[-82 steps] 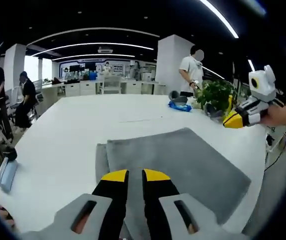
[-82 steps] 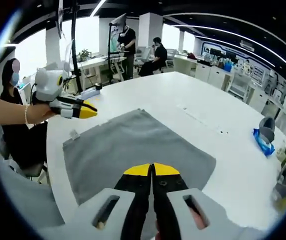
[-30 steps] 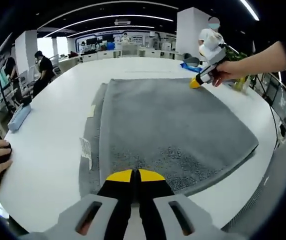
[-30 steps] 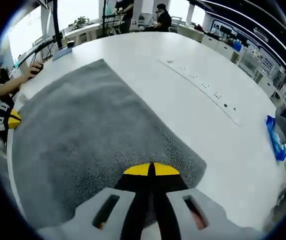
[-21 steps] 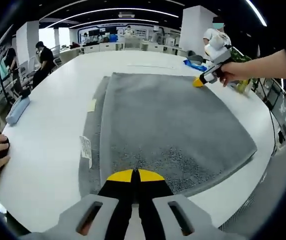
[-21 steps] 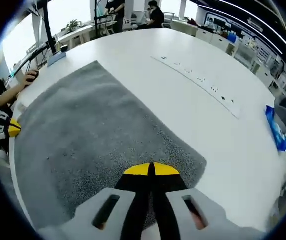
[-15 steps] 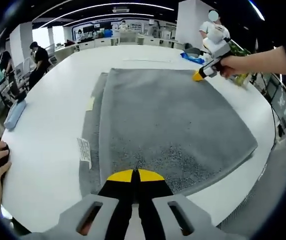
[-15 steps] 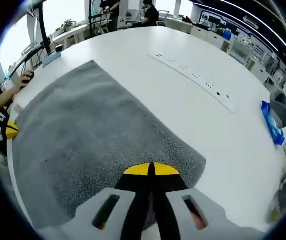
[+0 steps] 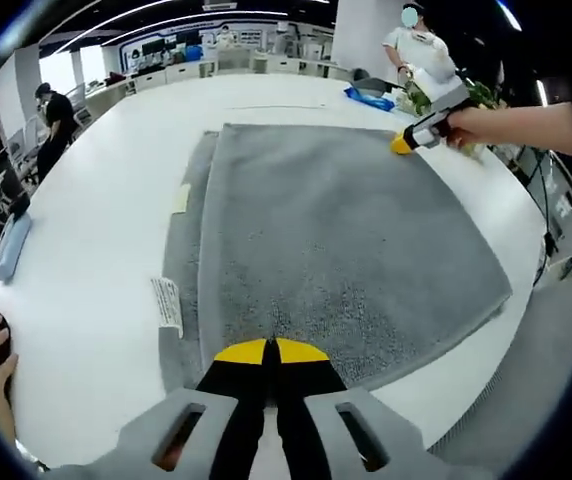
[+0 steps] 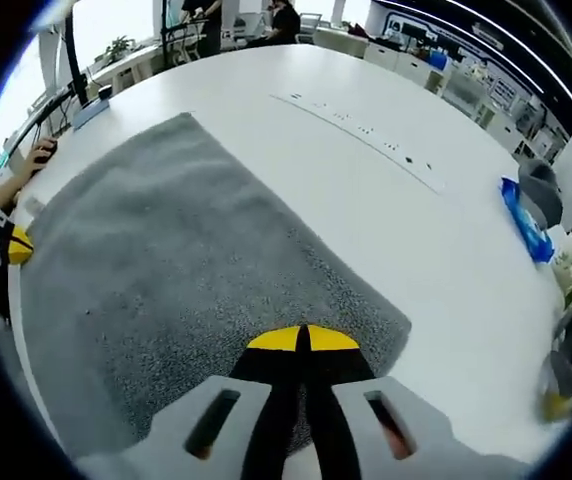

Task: Fold the towel on the table until its edges align and the towel forms a compact rectangular stack.

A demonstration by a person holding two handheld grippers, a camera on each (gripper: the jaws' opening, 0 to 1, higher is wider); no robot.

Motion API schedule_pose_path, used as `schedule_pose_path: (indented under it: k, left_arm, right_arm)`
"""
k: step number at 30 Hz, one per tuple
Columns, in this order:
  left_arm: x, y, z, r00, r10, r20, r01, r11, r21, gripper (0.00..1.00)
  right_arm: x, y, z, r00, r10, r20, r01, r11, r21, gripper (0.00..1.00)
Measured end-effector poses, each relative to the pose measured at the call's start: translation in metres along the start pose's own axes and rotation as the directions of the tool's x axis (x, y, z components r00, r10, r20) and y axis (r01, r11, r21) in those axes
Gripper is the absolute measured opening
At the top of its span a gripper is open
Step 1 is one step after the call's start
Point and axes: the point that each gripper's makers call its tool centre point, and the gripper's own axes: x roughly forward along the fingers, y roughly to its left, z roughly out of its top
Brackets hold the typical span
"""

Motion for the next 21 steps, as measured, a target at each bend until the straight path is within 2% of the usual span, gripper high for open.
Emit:
schedule_pose_path:
  k: [10,21]
  left_arm:
    - [0.01,-0.004,0.014,0.999,-0.03,-0.029,0.031,0.998,0.051,0.01]
    - [0.015,-0.006,0.02,0.997,-0.047,-0.057,0.052,0.994,0.092,0.02]
  right_arm:
    - [-0.016,-0.011,-0.022,0.998,-0.036,-0.046,0.037,0.998,0.04,0.0]
    - [-0.026,-0.016,-0.039,0.997,-0.066,-0.046,0.069,0.994,0.082,0.0]
